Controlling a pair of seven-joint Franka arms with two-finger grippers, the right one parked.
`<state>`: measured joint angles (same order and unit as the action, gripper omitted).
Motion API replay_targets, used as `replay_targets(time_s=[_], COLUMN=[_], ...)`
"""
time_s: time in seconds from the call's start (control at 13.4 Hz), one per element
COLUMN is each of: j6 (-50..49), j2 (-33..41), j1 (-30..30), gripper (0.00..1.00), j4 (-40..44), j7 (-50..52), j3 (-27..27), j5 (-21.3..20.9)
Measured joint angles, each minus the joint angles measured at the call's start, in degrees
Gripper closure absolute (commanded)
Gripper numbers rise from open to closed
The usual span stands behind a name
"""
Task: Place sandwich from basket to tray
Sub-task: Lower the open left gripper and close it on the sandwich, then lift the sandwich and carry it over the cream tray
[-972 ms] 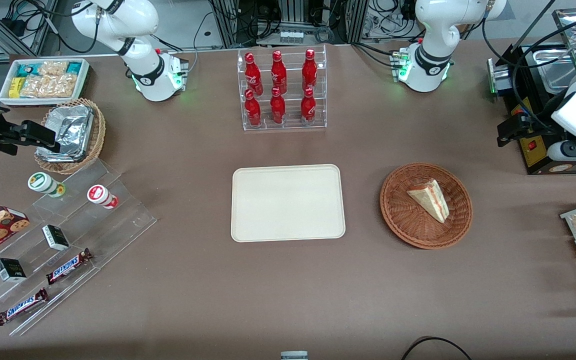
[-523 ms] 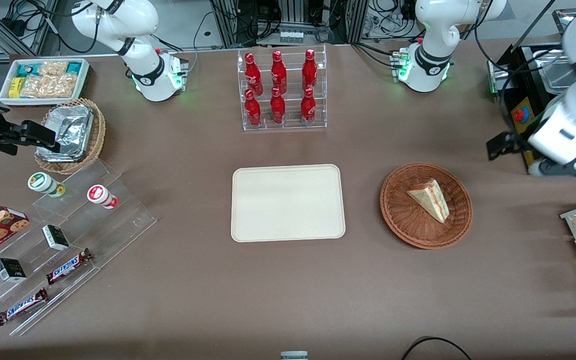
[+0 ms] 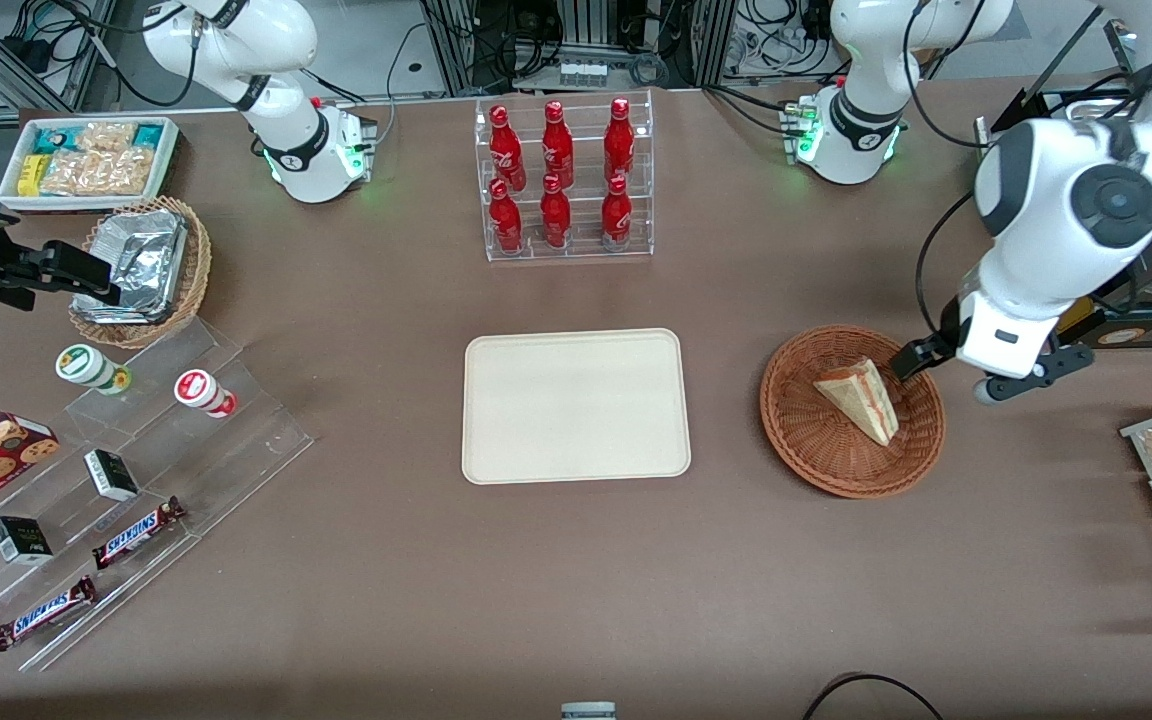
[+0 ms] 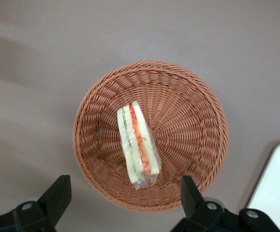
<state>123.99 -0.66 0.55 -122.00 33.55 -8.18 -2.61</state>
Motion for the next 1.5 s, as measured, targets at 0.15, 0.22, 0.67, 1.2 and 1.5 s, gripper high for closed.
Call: replay_targets(time_s=[0.15, 0.22, 0.67, 1.2, 1.5], j6=[7.74, 9.67, 13.85, 13.93, 11.55], j2=[-1.12, -2.32, -10.33, -13.07, -12.49], j1=[-0.03, -0.02, -0.11, -0.08, -0.09], gripper=[0.0, 0.0, 0.0, 1.0, 1.0], j4=[-4.49, -5.56, -6.38, -6.38, -5.4], j7=[6.94, 8.3, 10.0, 10.02, 9.97], j3=[-0.23, -0.49, -1.69, -1.69, -1.69], j5=[0.0, 0.0, -0.04, -0.06, -0.23])
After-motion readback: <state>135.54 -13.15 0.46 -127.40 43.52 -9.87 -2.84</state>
